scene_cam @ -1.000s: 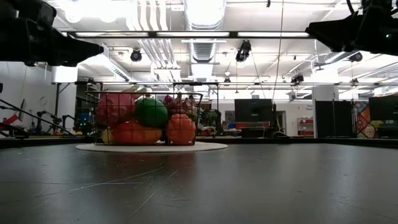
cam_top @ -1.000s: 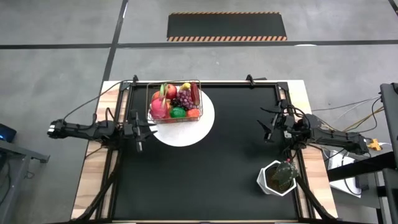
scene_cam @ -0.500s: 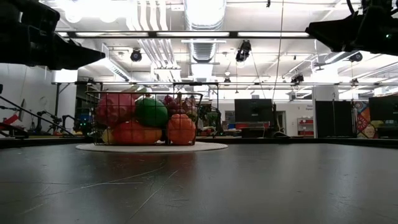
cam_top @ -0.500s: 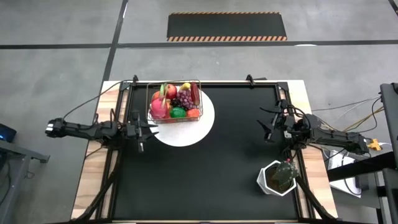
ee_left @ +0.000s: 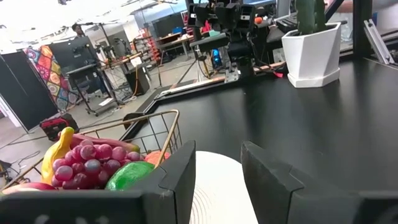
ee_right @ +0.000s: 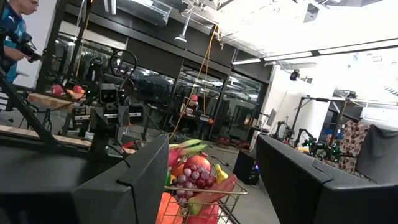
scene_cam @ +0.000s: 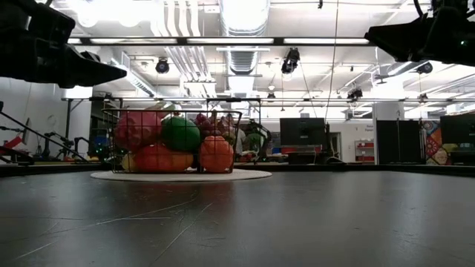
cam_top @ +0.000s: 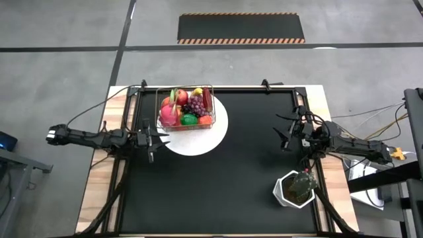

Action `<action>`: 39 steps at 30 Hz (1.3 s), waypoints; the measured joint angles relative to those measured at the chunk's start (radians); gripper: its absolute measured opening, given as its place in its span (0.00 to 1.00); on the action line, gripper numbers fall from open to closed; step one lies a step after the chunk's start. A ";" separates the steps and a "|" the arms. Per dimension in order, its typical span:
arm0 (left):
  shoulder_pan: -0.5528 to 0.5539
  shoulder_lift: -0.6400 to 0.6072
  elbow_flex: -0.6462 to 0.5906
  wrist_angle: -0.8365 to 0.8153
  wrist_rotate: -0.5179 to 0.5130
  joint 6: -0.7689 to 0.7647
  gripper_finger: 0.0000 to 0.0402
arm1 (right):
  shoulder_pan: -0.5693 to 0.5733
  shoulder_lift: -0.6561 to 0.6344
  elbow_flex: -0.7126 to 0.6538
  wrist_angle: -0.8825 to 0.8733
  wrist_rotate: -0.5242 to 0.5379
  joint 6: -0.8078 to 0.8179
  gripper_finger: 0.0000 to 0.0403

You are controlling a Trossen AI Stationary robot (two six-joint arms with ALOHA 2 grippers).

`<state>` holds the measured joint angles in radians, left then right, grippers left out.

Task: Build produce basket
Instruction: Return to Home Position

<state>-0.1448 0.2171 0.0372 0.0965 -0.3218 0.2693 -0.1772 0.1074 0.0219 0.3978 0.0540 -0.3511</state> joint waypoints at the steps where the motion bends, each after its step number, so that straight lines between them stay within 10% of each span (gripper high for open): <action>1: 0.000 0.003 0.000 -0.001 0.000 0.000 0.28 | 0.000 0.000 0.000 0.000 0.000 0.000 0.56; 39: 0.000 0.037 0.000 0.000 0.000 0.000 0.28 | 0.000 0.000 0.001 0.000 0.000 0.000 0.56</action>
<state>-0.1444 0.2546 0.0372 0.0963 -0.3218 0.2691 -0.1772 0.1074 0.0231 0.3979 0.0540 -0.3511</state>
